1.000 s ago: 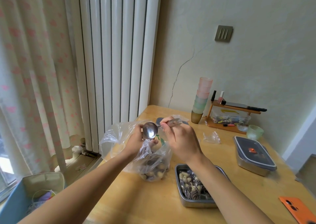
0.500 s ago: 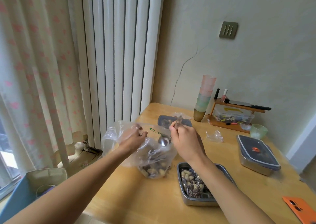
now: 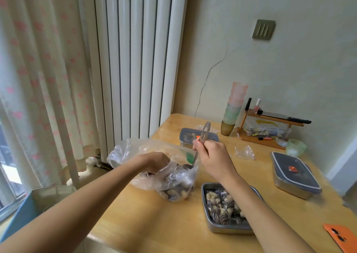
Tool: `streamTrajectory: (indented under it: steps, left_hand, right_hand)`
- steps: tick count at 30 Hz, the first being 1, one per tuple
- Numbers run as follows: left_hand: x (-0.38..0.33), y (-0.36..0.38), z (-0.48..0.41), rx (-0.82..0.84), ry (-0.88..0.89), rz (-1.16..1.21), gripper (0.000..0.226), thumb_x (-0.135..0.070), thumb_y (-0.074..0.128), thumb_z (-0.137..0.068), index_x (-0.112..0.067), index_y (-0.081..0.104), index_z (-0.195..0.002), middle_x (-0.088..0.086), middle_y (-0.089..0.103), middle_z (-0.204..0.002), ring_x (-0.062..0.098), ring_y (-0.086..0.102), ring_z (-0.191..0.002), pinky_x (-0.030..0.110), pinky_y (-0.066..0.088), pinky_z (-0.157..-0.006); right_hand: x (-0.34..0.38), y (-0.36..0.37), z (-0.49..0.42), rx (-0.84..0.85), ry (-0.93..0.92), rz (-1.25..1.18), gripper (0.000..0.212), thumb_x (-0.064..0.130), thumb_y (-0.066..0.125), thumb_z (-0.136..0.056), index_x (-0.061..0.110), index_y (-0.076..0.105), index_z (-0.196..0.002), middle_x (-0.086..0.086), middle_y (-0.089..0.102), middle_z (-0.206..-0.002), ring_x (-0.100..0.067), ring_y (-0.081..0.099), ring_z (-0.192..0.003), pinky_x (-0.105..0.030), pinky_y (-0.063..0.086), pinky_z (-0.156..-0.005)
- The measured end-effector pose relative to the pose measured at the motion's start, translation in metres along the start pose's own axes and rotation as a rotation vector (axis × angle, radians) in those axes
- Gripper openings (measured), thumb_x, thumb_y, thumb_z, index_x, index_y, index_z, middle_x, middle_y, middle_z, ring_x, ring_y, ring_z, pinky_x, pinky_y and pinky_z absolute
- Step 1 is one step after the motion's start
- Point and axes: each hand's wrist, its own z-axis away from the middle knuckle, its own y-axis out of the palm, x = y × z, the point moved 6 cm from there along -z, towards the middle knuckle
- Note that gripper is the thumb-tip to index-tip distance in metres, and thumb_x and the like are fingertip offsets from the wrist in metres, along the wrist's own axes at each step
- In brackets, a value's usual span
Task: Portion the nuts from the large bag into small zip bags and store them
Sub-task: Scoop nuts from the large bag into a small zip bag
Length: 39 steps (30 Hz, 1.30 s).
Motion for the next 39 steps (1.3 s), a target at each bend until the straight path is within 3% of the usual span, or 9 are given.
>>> streamTrajectory:
  steps: [2, 6, 11, 14, 19, 25, 29, 33, 39]
  left_hand:
    - [0.0, -0.003, 0.001, 0.063, 0.038, -0.002, 0.04, -0.002, 0.03, -0.098, -0.002, 0.065, -0.117, 0.021, 0.071, -0.115, 0.026, 0.055, -0.078, 0.035, 0.047, -0.063]
    - [-0.005, 0.0, 0.014, 0.243, 0.112, -0.2, 0.068, 0.021, 0.039, -0.079, -0.01, 0.057, -0.137, 0.023, 0.067, -0.112, 0.022, 0.052, -0.06, 0.022, 0.036, -0.035]
    - [-0.02, 0.013, 0.029, 0.365, 0.221, -0.351, 0.037, 0.012, 0.052, -0.091, 0.002, 0.059, -0.125, 0.011, 0.059, -0.09, 0.021, 0.049, -0.064, 0.02, 0.038, -0.042]
    - [-0.026, 0.015, 0.032, 0.282, 0.219, -0.405, 0.029, 0.003, 0.059, -0.094, -0.004, 0.063, -0.122, 0.017, 0.066, -0.099, 0.034, 0.06, -0.085, 0.031, 0.038, -0.066]
    - [-0.021, 0.012, 0.025, 0.157, 0.21, -0.364, 0.02, -0.007, 0.063, -0.095, -0.009, 0.072, -0.112, 0.011, 0.073, -0.104, 0.026, 0.06, -0.088, 0.033, 0.046, -0.074]
    - [-0.028, -0.008, 0.026, -0.026, 0.252, -0.324, 0.03, 0.002, 0.06, -0.089, -0.015, 0.074, -0.109, 0.006, 0.072, -0.1, 0.027, 0.063, -0.088, 0.031, 0.044, -0.068]
    - [-0.036, -0.023, 0.022, -0.215, 0.308, -0.294, 0.012, -0.014, 0.067, -0.08, -0.023, 0.06, -0.078, -0.008, 0.055, -0.071, 0.02, 0.054, -0.076, 0.028, 0.038, -0.059]
    - [-0.046, -0.033, 0.023, -0.369, 0.353, -0.237, 0.019, -0.02, 0.069, -0.073, -0.023, 0.05, -0.07, -0.009, 0.043, -0.062, 0.02, 0.045, -0.065, 0.027, 0.03, -0.053]
    - [-0.046, -0.028, 0.021, -0.335, 0.439, -0.003, 0.022, -0.016, 0.07, -0.074, -0.026, 0.051, -0.067, -0.011, 0.049, -0.064, 0.009, 0.041, -0.06, 0.022, 0.035, -0.055]
  right_hand:
    - [-0.002, 0.001, 0.0, 0.042, 0.026, -0.037, 0.031, 0.025, 0.054, -0.108, 0.015, 0.071, -0.085, 0.021, 0.06, -0.069, 0.01, 0.06, -0.067, -0.008, 0.038, -0.064]
    - [-0.009, 0.005, 0.001, 0.052, 0.065, -0.074, 0.031, 0.027, 0.051, -0.109, 0.02, 0.067, -0.083, 0.03, 0.061, -0.063, 0.008, 0.061, -0.063, -0.011, 0.04, -0.064]
    - [-0.015, 0.013, 0.004, 0.044, 0.099, -0.199, 0.033, 0.035, 0.05, -0.109, 0.018, 0.072, -0.091, -0.007, 0.066, -0.058, -0.007, 0.066, -0.061, -0.016, 0.048, -0.071]
    - [-0.019, 0.021, 0.005, 0.076, 0.124, -0.231, 0.032, 0.038, 0.051, -0.107, 0.02, 0.073, -0.093, -0.01, 0.069, -0.065, -0.009, 0.068, -0.059, -0.018, 0.049, -0.07]
    - [-0.02, 0.02, 0.001, 0.061, 0.141, -0.204, 0.034, 0.036, 0.051, -0.108, 0.018, 0.073, -0.091, -0.006, 0.068, -0.064, -0.011, 0.066, -0.054, -0.023, 0.053, -0.069]
    - [-0.017, 0.016, 0.002, 0.061, 0.118, -0.182, 0.038, 0.036, 0.05, -0.109, 0.016, 0.073, -0.087, -0.001, 0.063, -0.055, -0.012, 0.065, -0.052, -0.025, 0.053, -0.066]
    - [-0.024, 0.015, 0.002, 0.07, 0.192, -0.175, 0.039, 0.035, 0.047, -0.11, 0.015, 0.071, -0.085, 0.002, 0.062, -0.055, -0.016, 0.066, -0.053, -0.023, 0.054, -0.064]
    - [-0.037, 0.015, 0.003, 0.07, 0.324, -0.188, 0.038, 0.035, 0.045, -0.11, 0.017, 0.069, -0.086, -0.009, 0.069, -0.06, -0.014, 0.067, -0.056, -0.018, 0.051, -0.067]
    - [-0.062, 0.015, 0.012, 0.067, 0.538, -0.286, 0.039, 0.033, 0.044, -0.11, 0.013, 0.07, -0.089, -0.004, 0.069, -0.064, -0.015, 0.067, -0.053, -0.028, 0.052, -0.059]
